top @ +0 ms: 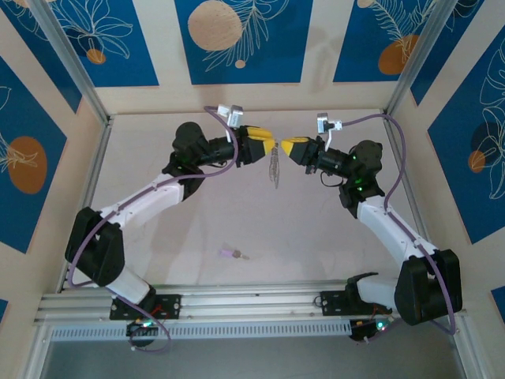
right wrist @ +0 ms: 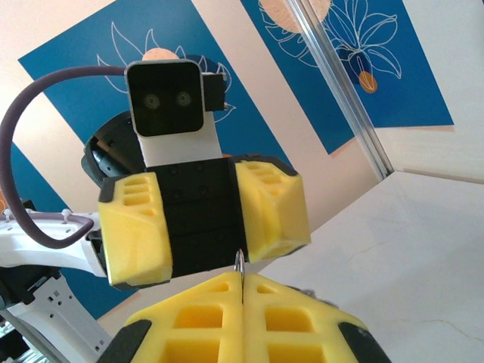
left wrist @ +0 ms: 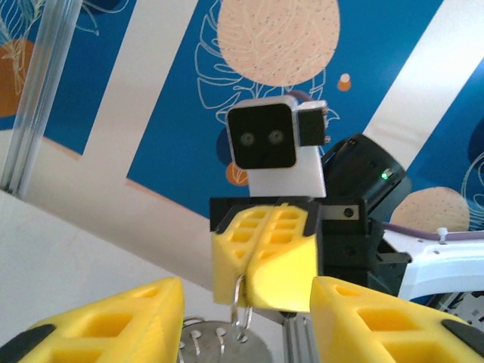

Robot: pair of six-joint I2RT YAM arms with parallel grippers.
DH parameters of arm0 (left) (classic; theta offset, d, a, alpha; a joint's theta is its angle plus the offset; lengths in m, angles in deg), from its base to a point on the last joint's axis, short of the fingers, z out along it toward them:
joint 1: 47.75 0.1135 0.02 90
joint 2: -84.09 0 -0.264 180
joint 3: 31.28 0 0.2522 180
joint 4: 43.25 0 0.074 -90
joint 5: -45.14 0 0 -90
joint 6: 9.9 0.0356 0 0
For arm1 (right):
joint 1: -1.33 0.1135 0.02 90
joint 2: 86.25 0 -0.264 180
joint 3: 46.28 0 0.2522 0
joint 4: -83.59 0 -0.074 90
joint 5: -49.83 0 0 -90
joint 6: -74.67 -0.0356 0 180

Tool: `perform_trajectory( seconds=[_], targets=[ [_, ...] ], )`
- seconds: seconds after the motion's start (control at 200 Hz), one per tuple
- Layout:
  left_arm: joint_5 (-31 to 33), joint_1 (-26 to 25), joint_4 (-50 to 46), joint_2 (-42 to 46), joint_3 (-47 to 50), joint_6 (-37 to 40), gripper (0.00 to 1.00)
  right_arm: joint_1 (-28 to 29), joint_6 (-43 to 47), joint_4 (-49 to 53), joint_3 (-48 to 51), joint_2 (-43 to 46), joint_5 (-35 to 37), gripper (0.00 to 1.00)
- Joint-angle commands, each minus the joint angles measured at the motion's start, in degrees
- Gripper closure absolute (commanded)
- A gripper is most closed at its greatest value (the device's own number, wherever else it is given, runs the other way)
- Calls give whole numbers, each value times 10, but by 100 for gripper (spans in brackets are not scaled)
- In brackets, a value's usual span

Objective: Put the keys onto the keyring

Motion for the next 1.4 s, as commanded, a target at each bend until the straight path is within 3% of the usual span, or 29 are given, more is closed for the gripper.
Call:
perform_trajectory(
  seconds=[0.0,0.43,0.62,0.84,1.08,1.155,1.195,1.395],
  targets=[
    [-16,1,68,-11,5,-29,54,-1,-7,-29,7,8,16,100],
    [-19,-2,76,-33,6,-36,58,-3,-7,-30,11,9,18,100],
    [-22,-4,79,-40,6,-38,71,-4,-6,-30,12,10,20,100],
    [-31,-9,82,-45,-2,-39,94,-5,-8,-30,12,8,19,100],
    [-45,-17,85,-52,-7,-41,97,-7,-8,-25,14,12,20,100],
    [-50,-19,85,-54,-9,-44,78,-7,-8,-23,14,14,21,100],
    [-51,-21,85,-55,-10,-45,76,-7,-6,-21,15,15,21,100],
    [-50,-23,83,-53,-7,-42,92,-8,-5,-17,16,19,23,100]
  ],
)
